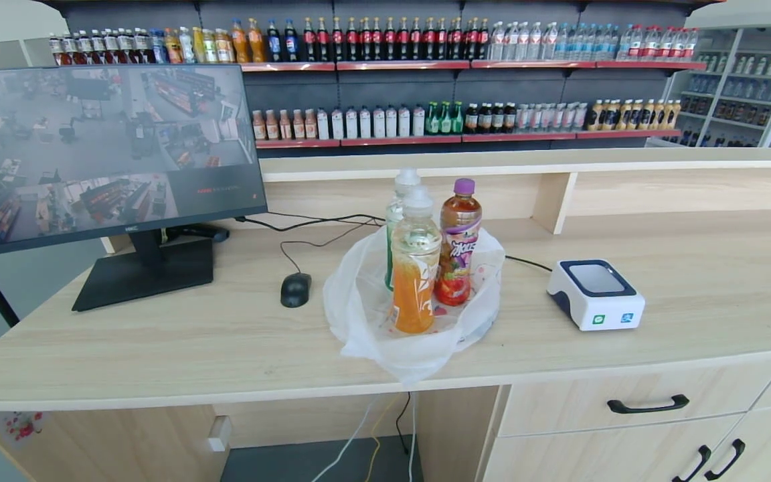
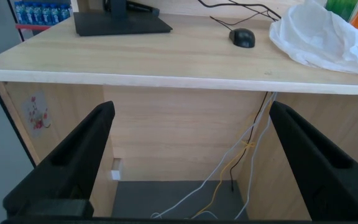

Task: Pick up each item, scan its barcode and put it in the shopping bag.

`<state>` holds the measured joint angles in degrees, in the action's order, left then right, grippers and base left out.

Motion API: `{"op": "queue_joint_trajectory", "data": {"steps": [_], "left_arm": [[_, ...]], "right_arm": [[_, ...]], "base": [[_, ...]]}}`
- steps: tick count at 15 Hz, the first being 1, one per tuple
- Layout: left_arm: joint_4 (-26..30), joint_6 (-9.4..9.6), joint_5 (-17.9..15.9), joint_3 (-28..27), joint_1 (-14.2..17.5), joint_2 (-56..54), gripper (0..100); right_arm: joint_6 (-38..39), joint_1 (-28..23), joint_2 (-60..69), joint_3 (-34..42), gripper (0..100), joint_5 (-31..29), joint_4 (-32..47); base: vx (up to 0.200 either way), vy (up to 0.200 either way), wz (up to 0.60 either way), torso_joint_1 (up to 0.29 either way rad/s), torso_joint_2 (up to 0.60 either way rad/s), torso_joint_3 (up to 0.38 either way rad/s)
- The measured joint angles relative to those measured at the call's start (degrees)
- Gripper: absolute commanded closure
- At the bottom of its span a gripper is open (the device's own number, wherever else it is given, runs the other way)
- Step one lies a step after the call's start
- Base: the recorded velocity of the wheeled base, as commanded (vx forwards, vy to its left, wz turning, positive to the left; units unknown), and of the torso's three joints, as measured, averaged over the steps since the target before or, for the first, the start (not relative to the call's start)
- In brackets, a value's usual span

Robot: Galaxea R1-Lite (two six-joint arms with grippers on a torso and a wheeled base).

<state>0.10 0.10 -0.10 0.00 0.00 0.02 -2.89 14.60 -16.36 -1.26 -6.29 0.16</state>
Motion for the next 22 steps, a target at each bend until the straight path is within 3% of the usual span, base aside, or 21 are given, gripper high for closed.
{"op": "queue_joint_trajectory", "data": {"steps": [3, 6, 8, 11, 14, 20, 22], "left_arm": [[0.0, 0.06, 0.0, 0.0, 0.0, 0.0, 0], [0.0, 0.11, 0.0, 0.0, 0.0, 0.0, 0], [0.0, 0.01, 0.0, 0.0, 0.0, 0.0, 0], [0.0, 0.01, 0.0, 0.0, 0.0, 0.0, 0], [0.0, -0.05, 0.0, 0.0, 0.0, 0.0, 0], [0.0, 0.09, 0.0, 0.0, 0.0, 0.0, 0], [0.0, 0.06, 0.0, 0.0, 0.0, 0.0, 0]], "right_arm": [[0.4, -9.7, 6.0, 0.0, 0, 0.1, 0.0], [2.1, -14.3, 13.0, 0.2, 0, 1.7, 0.0], [3.3, -14.7, 15.0, 0.8, 0, 6.2, 0.0], [3.2, -14.7, 16.2, 1.1, 0, 6.3, 0.0], [3.2, -14.8, 16.4, 1.2, 0, 6.4, 0.0], [3.2, -14.8, 16.4, 1.2, 0, 6.4, 0.0], [3.2, -14.8, 16.4, 1.2, 0, 6.4, 0.0]], "base": [[0.0, 0.0, 0.0, 0.0, 0.0, 0.0], [0.0, 0.0, 0.0, 0.0, 0.0, 0.0], [0.0, 0.0, 0.0, 0.0, 0.0, 0.0], [0.0, 0.0, 0.0, 0.0, 0.0, 0.0], [-0.2, 0.0, 0.0, 0.01, 0.0, 0.001], [0.0, 0.0, 0.0, 0.0, 0.0, 0.0], [0.0, -0.2, 0.0, 0.0, 0.0, 0.002]]}}
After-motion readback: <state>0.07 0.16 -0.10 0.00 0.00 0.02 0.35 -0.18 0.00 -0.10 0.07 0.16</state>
